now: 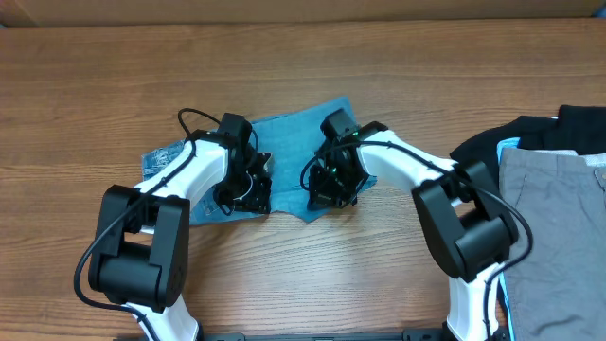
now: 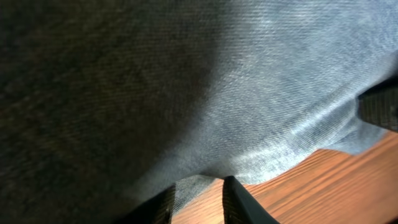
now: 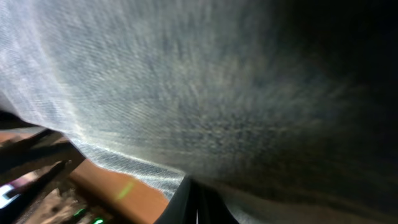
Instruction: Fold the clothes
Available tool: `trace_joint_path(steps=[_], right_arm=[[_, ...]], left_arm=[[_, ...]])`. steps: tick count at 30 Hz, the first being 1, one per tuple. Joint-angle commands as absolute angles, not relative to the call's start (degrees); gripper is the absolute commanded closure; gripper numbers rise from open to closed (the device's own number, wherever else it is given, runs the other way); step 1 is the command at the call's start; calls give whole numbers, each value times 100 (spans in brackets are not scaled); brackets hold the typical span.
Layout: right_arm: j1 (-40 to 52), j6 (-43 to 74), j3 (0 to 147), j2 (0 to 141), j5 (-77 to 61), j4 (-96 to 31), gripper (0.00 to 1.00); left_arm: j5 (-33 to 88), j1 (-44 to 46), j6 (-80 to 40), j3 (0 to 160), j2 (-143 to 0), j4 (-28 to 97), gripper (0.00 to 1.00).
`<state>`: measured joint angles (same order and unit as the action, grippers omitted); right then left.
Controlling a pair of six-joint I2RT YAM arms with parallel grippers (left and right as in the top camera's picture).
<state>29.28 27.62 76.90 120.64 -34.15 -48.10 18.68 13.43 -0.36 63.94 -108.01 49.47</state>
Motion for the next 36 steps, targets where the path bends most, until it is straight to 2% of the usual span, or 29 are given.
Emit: trace_joint_path(steps=[1,13,18,23,28,31,33,36], right_arm=[[2912,3223,7607,12337,-3312,-4862,96],[2495,3120,7614,12258,-3188,-5636,96],[2456,2532,7749,11852,-3227,-5826,96],[2456,2292,8073,11139,-3273,-5730,96],[2456,2270,8346,10562,-3267,-5026,96],[2456,2274,8359,10562,-3179,-4276,95],[2456,2429,8359,10621,-2895,-4108,89],[2456,2801,8359,10748,-2290,-3983,88]], left_arm=[[860,1105,-237,6108,-10831,5144,72],[707,104,-143,6875,-10820,6200,75],[1516,-75,563,7793,-10805,6923,76],[2349,-69,945,8952,-10656,7310,72],[2043,-73,742,9548,-10562,6829,66],[1007,-86,198,9369,-10600,6447,72],[705,-86,150,9185,-10656,6320,76],[386,-145,3,8799,-10766,6031,86]])
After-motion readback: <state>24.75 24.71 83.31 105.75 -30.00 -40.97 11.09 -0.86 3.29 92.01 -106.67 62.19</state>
